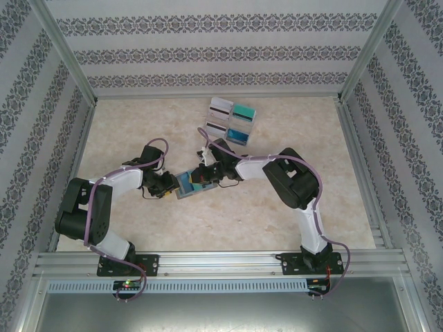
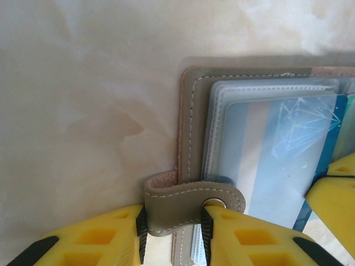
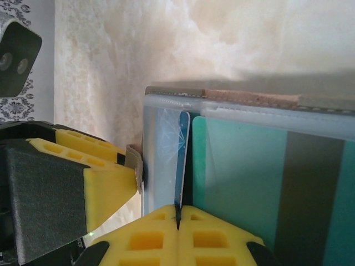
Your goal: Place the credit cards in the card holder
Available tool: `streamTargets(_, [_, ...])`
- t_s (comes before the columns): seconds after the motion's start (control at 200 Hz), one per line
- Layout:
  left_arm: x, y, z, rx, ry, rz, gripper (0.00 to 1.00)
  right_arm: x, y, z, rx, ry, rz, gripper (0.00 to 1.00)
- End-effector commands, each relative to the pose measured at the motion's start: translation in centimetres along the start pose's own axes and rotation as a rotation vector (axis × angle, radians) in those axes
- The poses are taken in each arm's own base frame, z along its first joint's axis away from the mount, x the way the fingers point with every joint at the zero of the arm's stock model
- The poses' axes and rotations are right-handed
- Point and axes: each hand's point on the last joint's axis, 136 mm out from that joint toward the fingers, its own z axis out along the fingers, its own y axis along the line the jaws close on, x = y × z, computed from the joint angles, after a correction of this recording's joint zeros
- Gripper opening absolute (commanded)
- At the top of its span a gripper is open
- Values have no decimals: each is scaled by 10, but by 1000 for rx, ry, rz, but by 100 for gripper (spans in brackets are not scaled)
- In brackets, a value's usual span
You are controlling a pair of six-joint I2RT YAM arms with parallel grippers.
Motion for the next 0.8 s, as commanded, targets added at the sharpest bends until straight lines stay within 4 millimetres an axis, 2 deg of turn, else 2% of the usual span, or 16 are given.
streamTargets(0.0, [1, -16, 13, 53, 18, 32, 34, 18, 3, 13, 3, 69, -32, 0])
streamTargets(0.075, [1, -18, 11, 56, 16, 35, 34, 16, 9, 6, 0, 56, -44, 4])
streamTargets(0.23, [-4, -18, 1, 30, -8, 56, 35, 6, 20, -21, 31, 21, -86, 31])
streamTargets(0.33, [-7, -18, -4, 12, -17, 70, 36, -2, 24, -42, 87, 0, -133, 39])
streamTargets(0.485, [-8, -16, -4, 6, -16, 69, 35, -12, 9, -61, 123, -25, -128, 42])
streamTargets(0.674, [-9, -12, -11, -11, -32, 70, 36, -15, -4, -80, 182, -37, -139, 44])
streamTargets(0.794, [-11, -6, -15, -47, -37, 76, 35, -17, -33, -102, 252, -68, -62, 45])
